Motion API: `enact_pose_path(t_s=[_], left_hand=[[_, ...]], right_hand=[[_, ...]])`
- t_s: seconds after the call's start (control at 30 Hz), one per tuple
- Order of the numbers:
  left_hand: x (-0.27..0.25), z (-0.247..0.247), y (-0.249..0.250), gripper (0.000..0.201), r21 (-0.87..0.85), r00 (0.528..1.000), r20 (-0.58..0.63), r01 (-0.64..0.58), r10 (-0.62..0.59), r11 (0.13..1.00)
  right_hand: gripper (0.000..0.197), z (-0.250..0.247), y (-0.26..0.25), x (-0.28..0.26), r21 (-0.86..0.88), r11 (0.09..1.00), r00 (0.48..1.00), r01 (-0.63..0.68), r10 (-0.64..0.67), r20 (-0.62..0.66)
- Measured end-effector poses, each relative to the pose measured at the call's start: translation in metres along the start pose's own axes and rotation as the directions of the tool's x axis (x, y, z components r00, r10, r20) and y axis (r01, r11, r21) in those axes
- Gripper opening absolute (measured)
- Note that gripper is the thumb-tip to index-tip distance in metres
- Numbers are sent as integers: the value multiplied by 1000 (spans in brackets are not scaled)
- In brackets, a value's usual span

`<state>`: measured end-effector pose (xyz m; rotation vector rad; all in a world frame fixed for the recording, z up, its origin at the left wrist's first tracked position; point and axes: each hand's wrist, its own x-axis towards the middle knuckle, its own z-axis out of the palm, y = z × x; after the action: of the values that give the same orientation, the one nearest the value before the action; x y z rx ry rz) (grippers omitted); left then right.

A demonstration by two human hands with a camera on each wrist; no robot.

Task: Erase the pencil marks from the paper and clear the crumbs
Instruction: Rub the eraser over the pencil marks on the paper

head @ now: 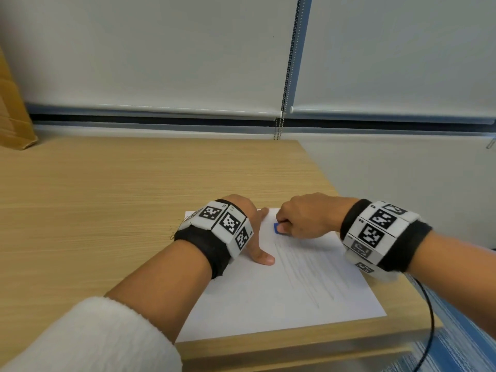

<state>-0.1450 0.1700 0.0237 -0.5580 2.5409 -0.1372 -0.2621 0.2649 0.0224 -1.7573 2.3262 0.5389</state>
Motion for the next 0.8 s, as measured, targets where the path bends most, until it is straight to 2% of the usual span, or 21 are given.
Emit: enact_pose_path(t_s=[0.07, 0.2, 0.37, 0.5, 0.57, 0.7, 0.8], left_hand=[[0, 0, -1, 115, -1, 1000, -2, 0, 0, 1000], [0, 1, -1, 115, 1, 1000, -11, 6, -6, 1000], [0, 0, -1, 116, -1, 1000, 18, 5, -5, 1000], [-1, 0, -1, 115, -12, 1000, 8, 9, -9, 1000], [-1, -1, -1, 115, -5, 1000, 5, 6, -6, 1000], [0, 0, 0, 116, 12, 1000, 13, 11, -11, 1000], [-1, -2, 1, 114, 10, 1000, 22, 18, -19, 1000]], right_hand=[[31, -5, 0, 2, -10, 1000, 1000, -4, 4, 6], [33, -6, 5, 10, 85, 993, 995, -81, 85, -46], [32, -2, -2, -7, 50, 999, 996, 23, -27, 80], [35, -7, 3, 6, 46, 998, 998, -41, 43, -37], [33, -1, 1, 1, 37, 999, 996, -26, 29, -84], [27, 9, -12, -26, -26, 996, 996, 88, -89, -19], [30, -3, -13, -16, -42, 997, 997, 64, -66, -40]])
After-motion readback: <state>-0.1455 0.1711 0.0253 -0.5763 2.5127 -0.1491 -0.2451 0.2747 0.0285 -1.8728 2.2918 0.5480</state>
